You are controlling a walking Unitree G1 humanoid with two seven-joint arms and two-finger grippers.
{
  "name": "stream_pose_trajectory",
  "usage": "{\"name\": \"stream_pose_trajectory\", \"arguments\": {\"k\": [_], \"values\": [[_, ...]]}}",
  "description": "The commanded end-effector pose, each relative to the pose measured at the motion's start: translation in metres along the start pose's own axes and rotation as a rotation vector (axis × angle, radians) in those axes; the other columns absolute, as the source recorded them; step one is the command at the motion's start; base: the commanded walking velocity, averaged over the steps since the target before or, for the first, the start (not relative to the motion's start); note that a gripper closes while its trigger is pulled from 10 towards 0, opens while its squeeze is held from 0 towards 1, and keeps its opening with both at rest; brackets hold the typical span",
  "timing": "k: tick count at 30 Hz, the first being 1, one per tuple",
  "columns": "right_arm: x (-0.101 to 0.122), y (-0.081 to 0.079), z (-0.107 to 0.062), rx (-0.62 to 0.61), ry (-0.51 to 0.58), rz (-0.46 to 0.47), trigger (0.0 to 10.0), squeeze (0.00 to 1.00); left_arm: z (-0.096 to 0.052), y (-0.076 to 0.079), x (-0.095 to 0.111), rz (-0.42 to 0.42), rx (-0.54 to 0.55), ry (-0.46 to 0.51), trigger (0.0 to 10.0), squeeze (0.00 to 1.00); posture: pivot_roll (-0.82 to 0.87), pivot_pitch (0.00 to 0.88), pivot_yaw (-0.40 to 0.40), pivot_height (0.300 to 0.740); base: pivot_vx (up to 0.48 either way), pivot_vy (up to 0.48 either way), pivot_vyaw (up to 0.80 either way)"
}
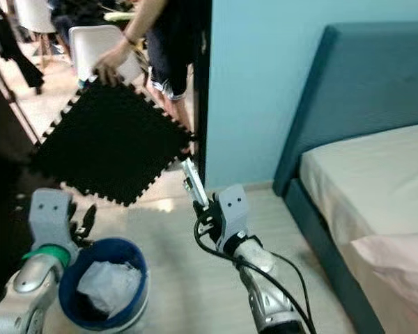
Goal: Clean up the room
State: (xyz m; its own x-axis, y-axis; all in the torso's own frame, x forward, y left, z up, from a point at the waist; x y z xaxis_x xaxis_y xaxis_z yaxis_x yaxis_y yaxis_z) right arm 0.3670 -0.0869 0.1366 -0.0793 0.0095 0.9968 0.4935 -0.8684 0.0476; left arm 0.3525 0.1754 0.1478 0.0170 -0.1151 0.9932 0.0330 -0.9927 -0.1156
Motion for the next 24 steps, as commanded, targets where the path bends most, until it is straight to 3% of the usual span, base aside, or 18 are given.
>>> {"name": "stream_pose_trajectory", "arguments": {"k": [1, 8, 24], "values": [[0.000, -0.006, 0.001, 0.004, 0.013, 0.016, 10.0, 0.00, -0.002, -0.005, -0.008, 0.018, 0.015, -0.022, 10.0, 0.00, -0.07, 0.076, 0.074, 0.738, 0.000, 0.000, 0.71], [-0.001, -0.018, 0.006, 0.035, 0.020, 0.040, 10.0, 0.00, -0.004, -0.005, -0.002, 0.041, 0.016, 0.000, 10.0, 0.00, -0.05, 0.071, 0.075, 0.738, 0.000, 0.000, 0.71], [0.007, -0.018, 0.011, 0.035, 0.049, 0.051, 10.0, 0.00, 0.000, -0.003, 0.004, 0.055, 0.006, 0.024, 10.0, 0.00, -0.05, 0.066, 0.085, 0.738, 0.000, 0.000, 0.71]]}}
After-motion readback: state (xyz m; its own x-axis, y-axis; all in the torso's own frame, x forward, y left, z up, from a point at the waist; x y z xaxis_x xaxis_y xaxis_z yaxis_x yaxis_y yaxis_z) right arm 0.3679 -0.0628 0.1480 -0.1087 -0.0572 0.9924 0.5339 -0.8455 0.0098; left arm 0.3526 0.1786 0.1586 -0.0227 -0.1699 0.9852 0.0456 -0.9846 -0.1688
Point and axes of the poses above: a point about 5 cm out from each wrist's last joint towards the gripper, its own z axis pointing out of the wrist towards the gripper, its own x axis along the axis of the wrist's last joint, y = z × x, the point moved 6 cm from there along z, pointing out of the wrist towards the gripper
